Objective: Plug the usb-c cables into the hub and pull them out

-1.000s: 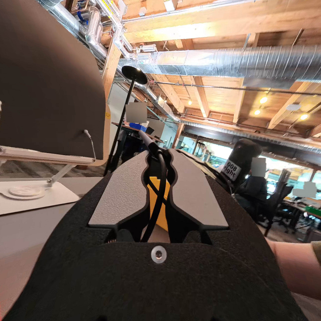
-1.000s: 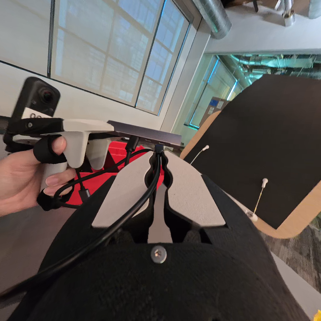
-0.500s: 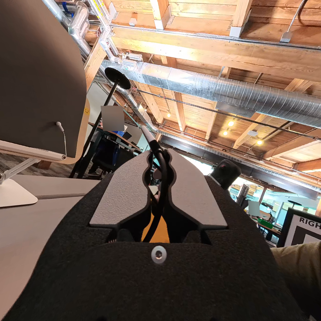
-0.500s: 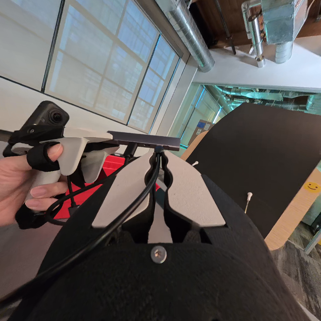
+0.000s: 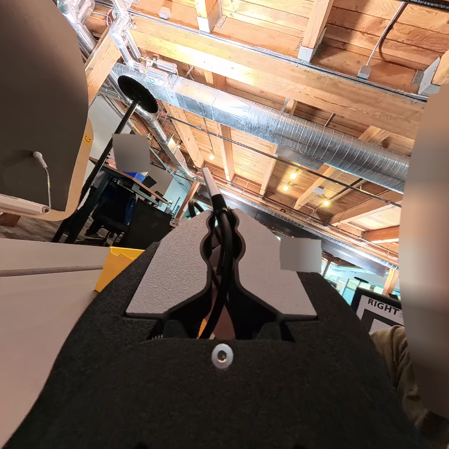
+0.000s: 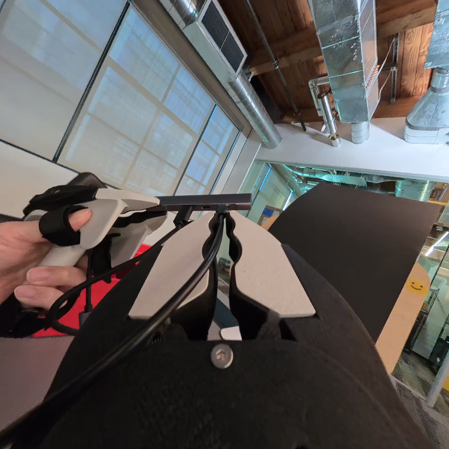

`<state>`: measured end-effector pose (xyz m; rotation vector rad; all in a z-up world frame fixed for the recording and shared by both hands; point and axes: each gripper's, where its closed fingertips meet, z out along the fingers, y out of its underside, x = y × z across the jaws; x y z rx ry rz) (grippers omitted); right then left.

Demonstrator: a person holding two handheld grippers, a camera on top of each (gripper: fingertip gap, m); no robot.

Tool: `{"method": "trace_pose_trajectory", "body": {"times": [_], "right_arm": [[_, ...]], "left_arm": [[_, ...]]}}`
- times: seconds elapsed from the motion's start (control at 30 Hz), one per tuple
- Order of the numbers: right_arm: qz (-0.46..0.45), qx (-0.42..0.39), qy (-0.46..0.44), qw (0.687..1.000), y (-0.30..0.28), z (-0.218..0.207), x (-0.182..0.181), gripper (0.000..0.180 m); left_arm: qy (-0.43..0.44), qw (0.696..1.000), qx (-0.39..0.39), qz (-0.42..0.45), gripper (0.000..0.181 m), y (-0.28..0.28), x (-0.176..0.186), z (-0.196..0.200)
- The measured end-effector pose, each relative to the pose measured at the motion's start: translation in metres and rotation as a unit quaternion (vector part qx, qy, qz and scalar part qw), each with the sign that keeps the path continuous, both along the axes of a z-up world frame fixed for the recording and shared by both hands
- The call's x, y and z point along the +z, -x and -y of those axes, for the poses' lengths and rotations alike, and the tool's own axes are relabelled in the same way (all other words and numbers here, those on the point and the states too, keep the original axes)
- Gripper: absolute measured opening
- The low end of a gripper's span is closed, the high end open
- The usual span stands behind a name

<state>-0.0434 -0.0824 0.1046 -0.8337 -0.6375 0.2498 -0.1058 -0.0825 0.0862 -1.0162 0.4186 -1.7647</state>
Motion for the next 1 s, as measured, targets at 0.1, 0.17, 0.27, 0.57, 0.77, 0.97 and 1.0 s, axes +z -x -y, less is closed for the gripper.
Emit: {"method": "trace_pose_trajectory", "body": {"times": [0.1, 0.17, 0.27, 0.57, 0.77, 0.97, 1.0], "right_arm": [[-0.013, -0.002, -0.012, 1.0, -0.002, 0.002, 0.0, 0.007], [-0.003, -0.016, -0.035, 0.999, -0.002, 0.005, 0.001, 0.007], [0.02, -0.034, -0.056, 0.998, -0.002, 0.007, 0.002, 0.007], [0.041, -0.064, -0.108, 0.991, -0.005, 0.014, 0.007, 0.007], [0.021, -0.059, -0.145, 0.987, -0.008, 0.024, 0.011, 0.007], [0.033, 0.014, -0.155, 0.987, -0.013, 0.032, 0.017, 0.007], [0.034, 0.029, -0.152, 0.987, -0.013, 0.034, 0.018, 0.007]], "left_arm": [[0.024, 0.999, -0.034, 0.017, 0.009, -0.002, -0.001, 0.0], [0.047, 0.996, -0.071, 0.036, 0.009, -0.002, -0.001, 0.0], [0.083, 0.988, -0.119, 0.062, 0.008, -0.003, -0.003, -0.002], [0.084, 0.986, -0.14, 0.044, 0.007, -0.008, -0.003, 0.004], [0.074, 0.985, -0.153, 0.026, 0.008, -0.015, 0.002, 0.017], [0.072, 0.979, -0.189, 0.007, 0.008, -0.021, 0.003, 0.028], [0.072, 0.978, -0.198, 0.004, 0.008, -0.022, 0.004, 0.03]]}}
